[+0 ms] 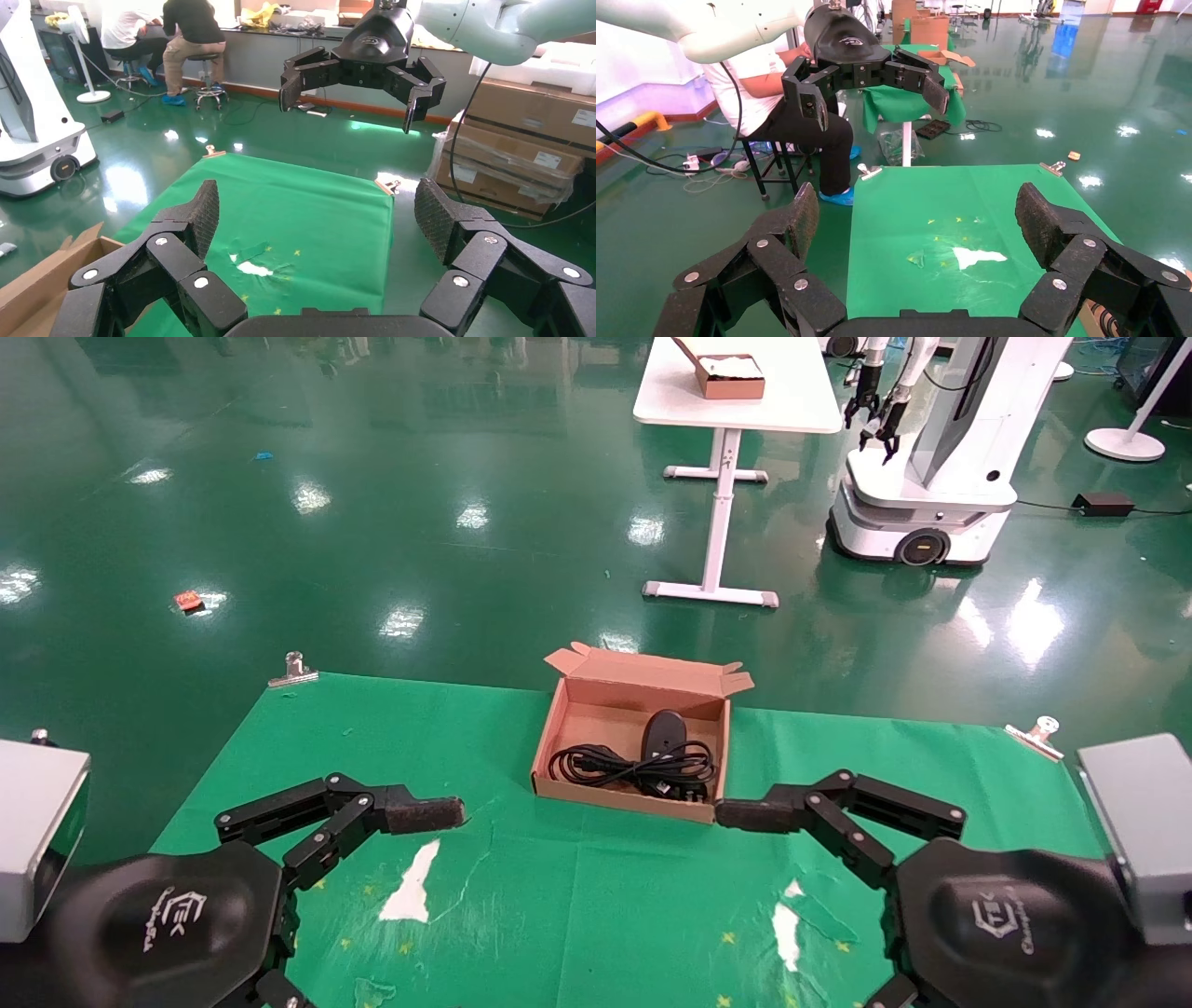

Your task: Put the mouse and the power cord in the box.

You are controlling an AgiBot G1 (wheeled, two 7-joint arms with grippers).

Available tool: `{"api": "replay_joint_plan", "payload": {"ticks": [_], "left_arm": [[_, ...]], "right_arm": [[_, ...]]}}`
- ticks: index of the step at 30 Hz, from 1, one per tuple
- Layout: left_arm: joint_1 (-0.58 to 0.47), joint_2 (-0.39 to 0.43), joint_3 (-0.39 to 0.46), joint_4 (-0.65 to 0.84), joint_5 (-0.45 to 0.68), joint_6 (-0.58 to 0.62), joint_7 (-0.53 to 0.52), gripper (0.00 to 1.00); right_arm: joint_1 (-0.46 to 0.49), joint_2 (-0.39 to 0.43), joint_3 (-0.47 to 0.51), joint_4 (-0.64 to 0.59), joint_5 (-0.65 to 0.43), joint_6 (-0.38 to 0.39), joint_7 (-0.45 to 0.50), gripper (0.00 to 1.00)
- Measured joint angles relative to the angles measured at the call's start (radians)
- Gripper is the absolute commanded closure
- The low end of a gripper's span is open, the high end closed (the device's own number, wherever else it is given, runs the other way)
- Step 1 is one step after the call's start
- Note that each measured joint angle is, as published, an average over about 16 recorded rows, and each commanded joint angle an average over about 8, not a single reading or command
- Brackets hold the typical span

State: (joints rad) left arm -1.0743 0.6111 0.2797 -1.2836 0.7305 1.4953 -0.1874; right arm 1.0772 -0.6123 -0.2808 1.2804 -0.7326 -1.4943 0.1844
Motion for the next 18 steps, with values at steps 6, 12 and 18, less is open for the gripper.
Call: {"api": "replay_joint_plan", "payload": {"ticks": [6,12,18], "left_arm": [[0.000,0.000,0.000,0.000,0.000,0.000,0.000,0.00],[0.000,0.000,0.000,0.000,0.000,0.000,0.000,0.00],[0.000,0.000,0.000,0.000,0.000,0.000,0.000,0.00]], "right_arm": [[0.000,0.000,0.000,0.000,0.000,0.000,0.000,0.00],[0.000,0.000,0.000,0.000,0.000,0.000,0.000,0.00],[0.000,0.000,0.000,0.000,0.000,0.000,0.000,0.00]]}}
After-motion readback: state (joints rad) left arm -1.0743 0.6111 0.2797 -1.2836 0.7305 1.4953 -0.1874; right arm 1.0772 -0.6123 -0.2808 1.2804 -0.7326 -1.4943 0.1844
